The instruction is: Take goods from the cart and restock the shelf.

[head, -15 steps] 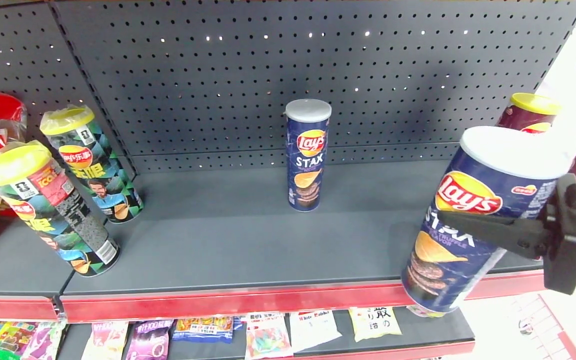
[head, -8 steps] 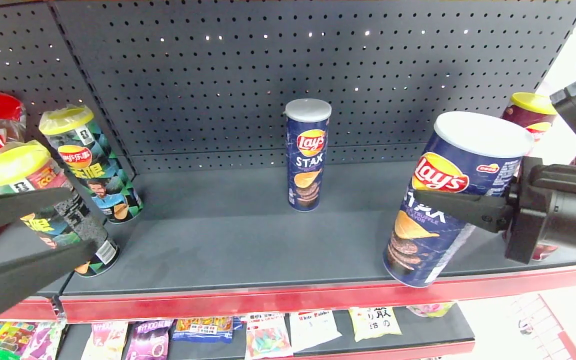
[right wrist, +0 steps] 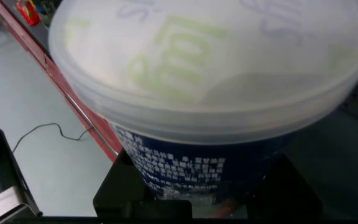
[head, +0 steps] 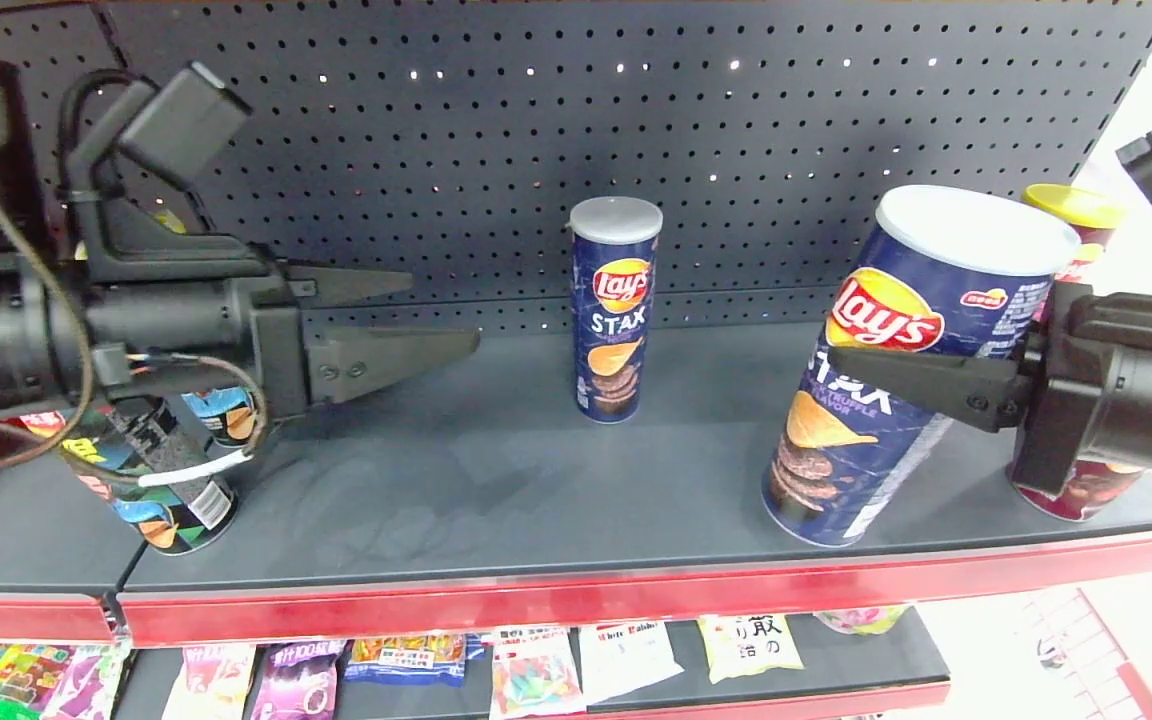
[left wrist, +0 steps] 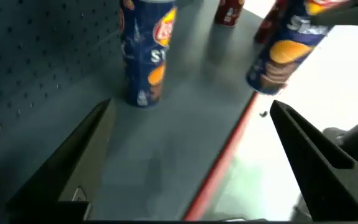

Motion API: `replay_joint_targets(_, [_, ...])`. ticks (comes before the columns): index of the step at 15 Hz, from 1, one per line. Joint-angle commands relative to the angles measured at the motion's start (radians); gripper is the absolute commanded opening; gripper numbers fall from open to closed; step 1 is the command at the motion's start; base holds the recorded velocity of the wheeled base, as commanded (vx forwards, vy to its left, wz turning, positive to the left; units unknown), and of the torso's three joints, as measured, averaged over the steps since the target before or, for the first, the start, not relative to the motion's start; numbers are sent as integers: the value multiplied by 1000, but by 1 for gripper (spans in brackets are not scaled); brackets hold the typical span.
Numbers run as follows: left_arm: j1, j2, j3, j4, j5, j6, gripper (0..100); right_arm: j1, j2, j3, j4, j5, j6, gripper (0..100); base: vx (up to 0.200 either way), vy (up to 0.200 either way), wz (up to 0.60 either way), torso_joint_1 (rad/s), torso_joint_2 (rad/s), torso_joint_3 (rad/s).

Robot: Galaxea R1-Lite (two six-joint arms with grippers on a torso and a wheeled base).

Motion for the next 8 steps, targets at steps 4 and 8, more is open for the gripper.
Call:
replay_joint_targets(4, [-14,211,-90,-23,0,74,100,0,2,-3,0,1,14,0,0,0,0,0,0,0])
replay_joint_targets(8, [-26,305,-202,-36,9,76,100,-1,-1,0,0,-1,27,0,0,0,0,0,0,0])
